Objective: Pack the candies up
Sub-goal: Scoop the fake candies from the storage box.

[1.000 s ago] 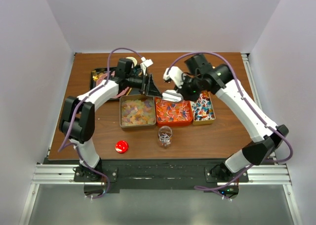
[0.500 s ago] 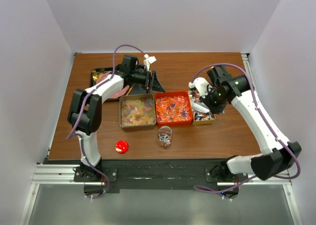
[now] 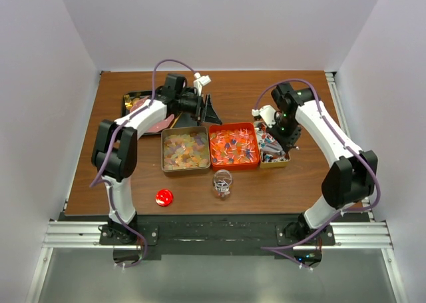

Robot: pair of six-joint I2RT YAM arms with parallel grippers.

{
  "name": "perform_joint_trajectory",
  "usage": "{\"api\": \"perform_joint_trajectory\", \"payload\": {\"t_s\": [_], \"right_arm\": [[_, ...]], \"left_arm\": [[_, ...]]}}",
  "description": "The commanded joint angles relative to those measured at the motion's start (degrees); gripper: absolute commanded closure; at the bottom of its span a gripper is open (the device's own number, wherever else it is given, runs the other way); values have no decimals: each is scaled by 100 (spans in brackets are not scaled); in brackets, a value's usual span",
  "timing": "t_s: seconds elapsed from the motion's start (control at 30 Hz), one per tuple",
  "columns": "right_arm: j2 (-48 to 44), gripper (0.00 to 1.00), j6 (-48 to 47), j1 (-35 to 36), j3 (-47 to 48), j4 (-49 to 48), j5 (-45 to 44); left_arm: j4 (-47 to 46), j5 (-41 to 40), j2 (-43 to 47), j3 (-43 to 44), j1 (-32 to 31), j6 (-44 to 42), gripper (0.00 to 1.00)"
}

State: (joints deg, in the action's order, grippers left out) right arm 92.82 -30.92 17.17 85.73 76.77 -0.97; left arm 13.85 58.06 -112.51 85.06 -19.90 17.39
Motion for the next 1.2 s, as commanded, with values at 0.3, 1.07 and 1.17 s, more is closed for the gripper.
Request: {"api": "perform_joint_trajectory", "payload": {"t_s": [0.3, 1.07, 1.17], "right_arm": [[-44, 100, 103, -29, -346, 1463, -412], [1107, 100, 305, -38, 207, 1481, -1010], [1221, 100, 463, -47, 391, 1481, -1080]], "left_arm": [[65, -31, -157, 415, 259, -104, 25], [312, -383, -43, 380, 276, -464, 25], [277, -401, -96, 441, 276, -429, 25]]}}
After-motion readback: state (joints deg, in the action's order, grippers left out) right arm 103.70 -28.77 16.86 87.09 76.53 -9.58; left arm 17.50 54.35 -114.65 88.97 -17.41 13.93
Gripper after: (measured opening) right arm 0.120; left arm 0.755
